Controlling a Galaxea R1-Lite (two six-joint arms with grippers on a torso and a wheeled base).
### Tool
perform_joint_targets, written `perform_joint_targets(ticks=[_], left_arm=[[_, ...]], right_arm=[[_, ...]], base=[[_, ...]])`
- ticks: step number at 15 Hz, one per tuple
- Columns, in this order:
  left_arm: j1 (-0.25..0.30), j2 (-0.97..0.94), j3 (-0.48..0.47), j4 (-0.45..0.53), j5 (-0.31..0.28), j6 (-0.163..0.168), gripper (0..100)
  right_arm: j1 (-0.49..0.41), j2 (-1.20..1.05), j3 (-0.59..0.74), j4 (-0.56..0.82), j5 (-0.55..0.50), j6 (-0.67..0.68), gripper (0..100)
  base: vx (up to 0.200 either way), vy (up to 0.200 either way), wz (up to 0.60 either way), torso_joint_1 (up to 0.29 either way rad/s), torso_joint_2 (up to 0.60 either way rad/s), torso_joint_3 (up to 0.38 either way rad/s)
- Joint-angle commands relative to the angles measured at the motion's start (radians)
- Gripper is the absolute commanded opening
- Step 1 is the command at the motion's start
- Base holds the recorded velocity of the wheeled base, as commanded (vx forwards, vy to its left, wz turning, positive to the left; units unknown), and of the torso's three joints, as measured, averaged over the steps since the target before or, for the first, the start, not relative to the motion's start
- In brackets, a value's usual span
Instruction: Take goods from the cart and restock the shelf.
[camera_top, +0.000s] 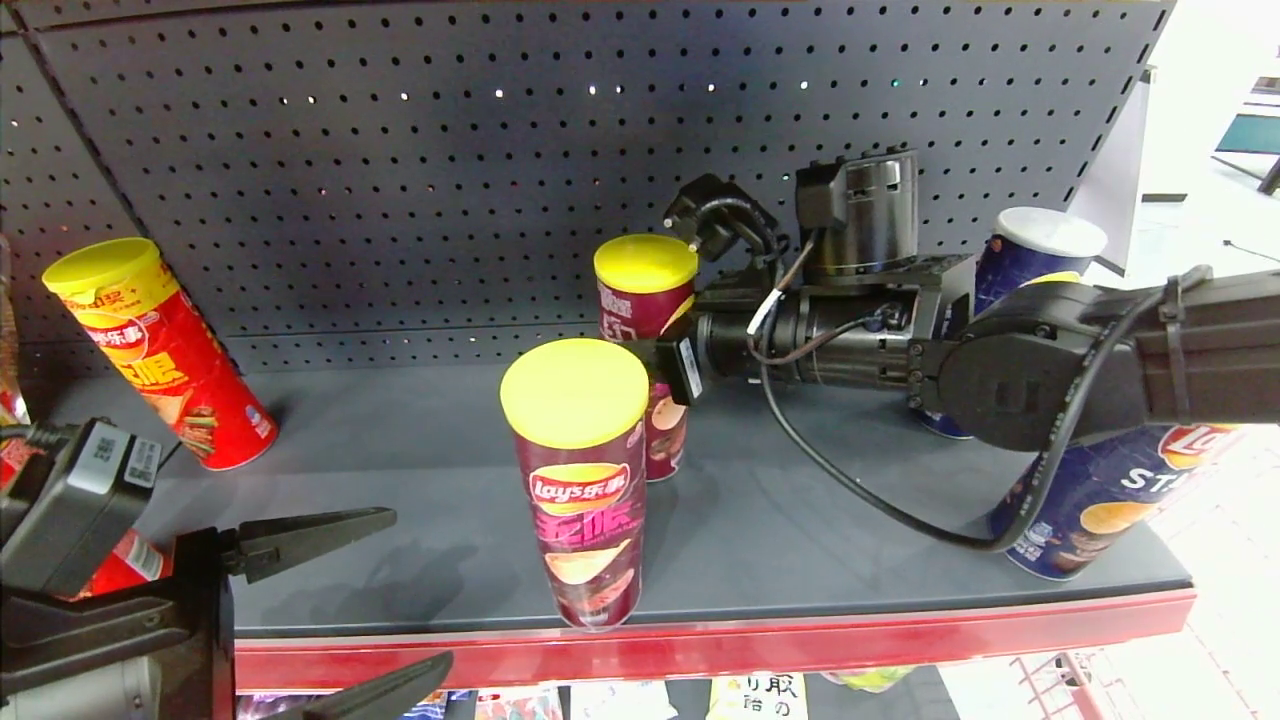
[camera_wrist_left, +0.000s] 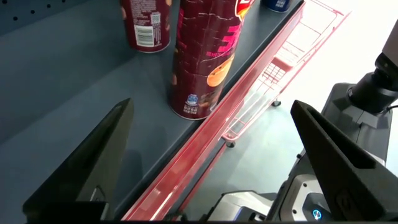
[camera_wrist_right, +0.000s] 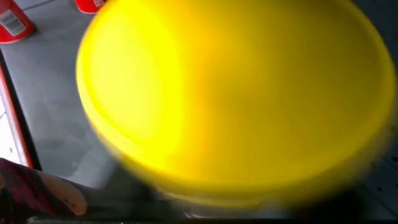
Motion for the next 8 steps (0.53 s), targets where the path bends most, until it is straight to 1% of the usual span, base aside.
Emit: perform_joint_targets(ticks=[1, 3, 4, 5, 7, 8], left_arm=[[0.000, 0.003, 0.000, 0.000, 0.000, 0.000, 100], [0.000, 0.004, 0.001, 0.000, 0.000, -0.003, 100], [0.000, 0.004, 0.000, 0.000, 0.000, -0.012, 100], [0.000, 0.006, 0.000, 0.000, 0.000, -0.013, 100], [0.000, 0.006, 0.001, 0.000, 0.001, -0.015, 100], [0.000, 0.007, 0.003, 0.000, 0.001, -0.018, 100]], right_arm=[[0.002, -0.008, 0.000, 0.001, 0.000, 0.006, 100], [0.003, -0.025, 0.005, 0.004, -0.005, 0.010, 100], [0.003, -0.036, 0.011, 0.008, -0.005, 0.010, 100], [0.005, -0.056, 0.028, 0.011, -0.006, 0.010, 100], [0.005, -0.090, 0.071, 0.010, -0.006, 0.010, 100], [0.005, -0.132, 0.122, 0.008, -0.012, 0.012, 100]], base=[[0.000, 0.000, 0.00, 0.000, 0.00, 0.000], [0.000, 0.000, 0.00, 0.000, 0.00, 0.000], [0.000, 0.000, 0.00, 0.000, 0.00, 0.000], [0.000, 0.000, 0.00, 0.000, 0.00, 0.000], [0.000, 0.000, 0.00, 0.000, 0.00, 0.000], [0.000, 0.000, 0.00, 0.000, 0.00, 0.000]])
